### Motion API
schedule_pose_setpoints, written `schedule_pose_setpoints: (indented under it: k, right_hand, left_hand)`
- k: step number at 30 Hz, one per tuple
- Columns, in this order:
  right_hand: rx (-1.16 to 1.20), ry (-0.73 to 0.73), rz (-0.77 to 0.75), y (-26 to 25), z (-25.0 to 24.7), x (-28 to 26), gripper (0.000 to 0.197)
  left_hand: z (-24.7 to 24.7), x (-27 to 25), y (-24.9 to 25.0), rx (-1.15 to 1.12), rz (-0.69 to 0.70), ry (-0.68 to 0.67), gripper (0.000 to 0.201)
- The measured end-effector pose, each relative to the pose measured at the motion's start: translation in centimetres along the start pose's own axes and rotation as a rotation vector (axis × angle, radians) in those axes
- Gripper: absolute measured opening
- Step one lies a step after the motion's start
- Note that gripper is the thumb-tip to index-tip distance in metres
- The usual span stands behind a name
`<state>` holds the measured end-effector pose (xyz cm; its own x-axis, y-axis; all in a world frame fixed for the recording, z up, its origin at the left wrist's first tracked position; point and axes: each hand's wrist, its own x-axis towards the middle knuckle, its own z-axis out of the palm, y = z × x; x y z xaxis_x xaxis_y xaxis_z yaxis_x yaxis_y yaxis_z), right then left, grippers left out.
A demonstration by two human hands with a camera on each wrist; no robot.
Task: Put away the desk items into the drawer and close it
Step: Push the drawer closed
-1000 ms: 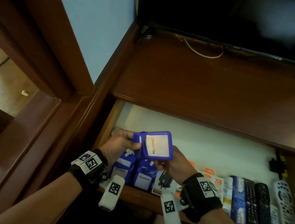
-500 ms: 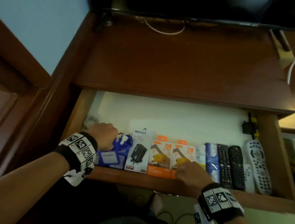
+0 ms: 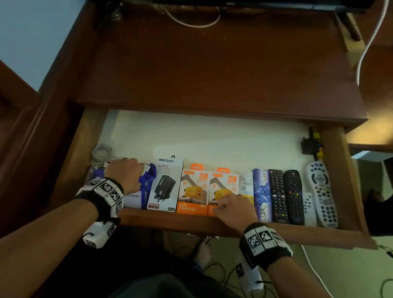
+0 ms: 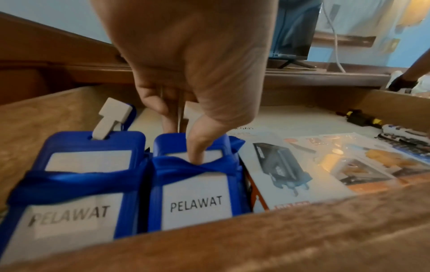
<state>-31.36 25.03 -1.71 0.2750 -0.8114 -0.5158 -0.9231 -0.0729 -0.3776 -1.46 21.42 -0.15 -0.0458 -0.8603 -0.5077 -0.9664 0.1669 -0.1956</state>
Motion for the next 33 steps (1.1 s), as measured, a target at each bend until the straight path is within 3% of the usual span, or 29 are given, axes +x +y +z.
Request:
schedule_pose_setpoints:
  k: [4,6,8,11,16,18,21,26,29,33]
  right_hand:
    - [0.237,0.024,0.058,1.2,1.2,-0.3,0.034]
    - [0.356,0.070,0.065,2.0,1.7,-0.5,0.031]
    - [0.393,0.108,0.061,2.7,2.0,-0.8,0.031]
    - [0.294,0.155,0.041,4.1,2.6,-1.3,0.033]
    - [0.025,0.215,0.052,6.0,2.6,-2.1,0.036]
    - [-0.049,0.271,-0.029,6.2,3.0,-2.3,0.040]
    - [-0.197,0.350,-0.170,6.6,4.2,-3.1,0.046]
    - [-0.242,0.332,-0.296,7.2,4.0,-2.8,0.067]
    - [-0.286,0.288,-0.450,7.8,4.0,-2.3,0.061]
    - [-0.253,0.295,-0.494,8.1,3.5,-1.7,0.054]
  left_hand:
    - [1.6,-0.5,0.7,-0.131,-0.043,0.172,0.049]
    - [2.1,-1.3,1.8,-0.314,-0.020,0.247,0.049]
    - [2.7,-2.0,3.1,-0.414,0.097,0.289,0.041]
    - [4.0,-3.0,4.9,-0.503,0.304,0.172,0.031]
    - [4.8,-2.8,5.6,-0.542,0.446,-0.115,0.046]
    - [4.7,-2.4,5.7,-0.464,0.487,-0.197,0.058]
    - [4.3,-1.9,6.4,-0.345,0.525,-0.168,0.063]
    - [2.4,-1.0,7.5,-0.200,0.657,-0.140,0.055]
    - [1.4,-0.6,8.1,-0.131,0.723,-0.148,0.056]
    - [0.9,-0.2,8.4,-0.097,0.732,-0.189,0.061]
